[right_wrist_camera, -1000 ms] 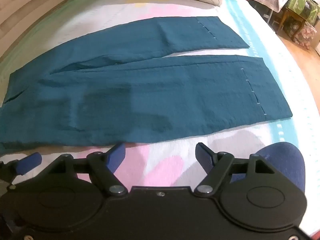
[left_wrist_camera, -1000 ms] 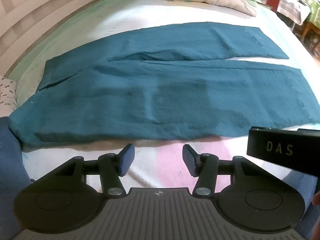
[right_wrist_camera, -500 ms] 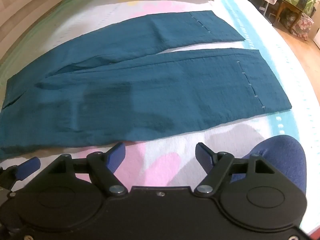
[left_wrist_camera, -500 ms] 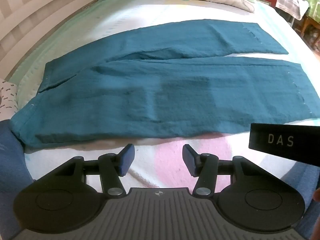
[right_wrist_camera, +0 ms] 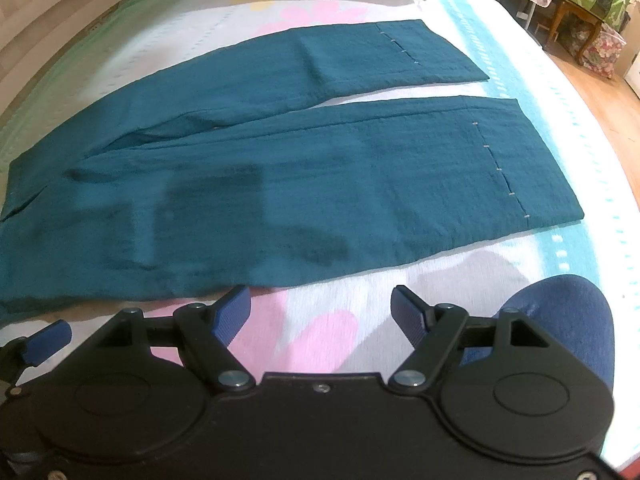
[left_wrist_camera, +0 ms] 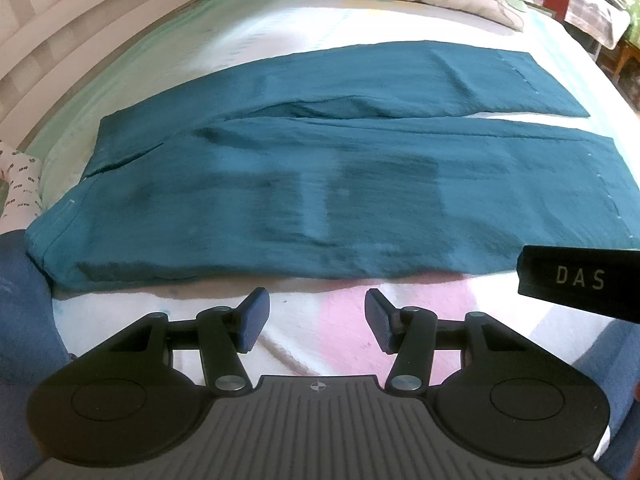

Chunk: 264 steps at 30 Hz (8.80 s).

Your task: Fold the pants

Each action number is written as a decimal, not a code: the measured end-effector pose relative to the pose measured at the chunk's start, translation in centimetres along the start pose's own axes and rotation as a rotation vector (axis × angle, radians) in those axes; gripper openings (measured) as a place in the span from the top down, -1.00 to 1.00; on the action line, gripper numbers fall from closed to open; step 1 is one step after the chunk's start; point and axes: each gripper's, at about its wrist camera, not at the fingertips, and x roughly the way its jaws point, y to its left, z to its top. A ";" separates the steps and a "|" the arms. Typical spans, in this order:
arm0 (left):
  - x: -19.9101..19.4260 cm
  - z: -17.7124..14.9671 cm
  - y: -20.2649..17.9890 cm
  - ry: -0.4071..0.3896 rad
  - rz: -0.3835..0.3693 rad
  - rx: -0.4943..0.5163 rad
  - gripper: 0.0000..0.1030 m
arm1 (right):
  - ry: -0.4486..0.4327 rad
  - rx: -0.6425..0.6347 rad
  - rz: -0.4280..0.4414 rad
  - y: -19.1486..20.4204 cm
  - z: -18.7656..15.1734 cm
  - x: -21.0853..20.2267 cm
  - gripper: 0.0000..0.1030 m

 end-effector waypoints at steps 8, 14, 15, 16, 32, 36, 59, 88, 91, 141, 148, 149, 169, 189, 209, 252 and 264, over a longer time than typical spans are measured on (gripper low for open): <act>0.2 0.2 0.3 0.006 0.005 -0.008 0.01 | 0.009 0.001 -0.001 0.0 0.1 0.2 -0.50; 0.3 0.2 0.3 0.011 0.004 -0.009 0.01 | 0.012 -0.001 -0.001 0.0 0.2 0.3 -0.50; 0.3 0.2 0.3 0.011 0.003 -0.009 0.01 | 0.012 0.000 -0.002 0.1 0.2 0.3 -0.50; 0.3 0.1 0.3 0.011 0.004 -0.011 0.01 | 0.011 -0.001 -0.003 0.1 0.1 0.4 -0.50; 0.6 0.0 0.2 0.021 0.008 -0.018 0.01 | 0.019 0.000 -0.005 0.3 0.1 0.7 -0.50; 0.6 0.1 0.2 0.024 0.007 -0.014 0.01 | 0.019 -0.001 -0.004 0.3 0.1 0.7 -0.50; 1.4 0.4 0.1 0.054 0.000 -0.030 0.01 | 0.028 0.006 0.005 0.0 0.6 1.4 -0.46; 10.9 19.4 4.3 0.048 0.037 -0.020 0.01 | 0.029 0.111 0.035 -3.4 25.2 14.3 -0.14; 12.9 21.5 4.8 0.050 0.060 -0.018 0.01 | 0.017 0.131 0.014 -2.5 29.2 17.1 -0.13; 20.9 28.7 9.0 0.173 -0.110 -0.319 0.02 | 0.050 0.291 0.073 -5.4 34.1 23.7 0.84; 22.0 29.0 8.9 0.168 -0.163 -0.394 0.02 | 0.054 0.293 0.080 -5.6 33.9 23.8 0.84; 22.1 29.1 9.0 0.162 -0.167 -0.410 0.02 | 0.054 0.290 0.081 -5.6 33.8 23.7 0.84; 21.7 27.9 7.5 0.125 -0.147 -0.439 0.02 | 0.057 0.294 0.110 -6.0 33.6 23.7 0.83; 23.0 26.3 7.1 0.143 -0.190 -0.567 0.02 | 0.068 0.307 0.142 -6.7 33.9 23.6 0.83; 24.5 27.1 7.9 0.097 -0.099 -0.550 0.90 | 0.095 0.329 0.171 -7.6 32.4 22.0 0.82; 13.8 7.0 2.0 0.169 -0.035 -0.108 0.90 | 0.126 0.618 -0.006 -26.0 15.4 9.7 0.25; 12.4 5.4 3.2 0.176 -0.044 -0.114 0.90 | 0.209 0.804 -0.019 -29.0 11.6 14.9 0.05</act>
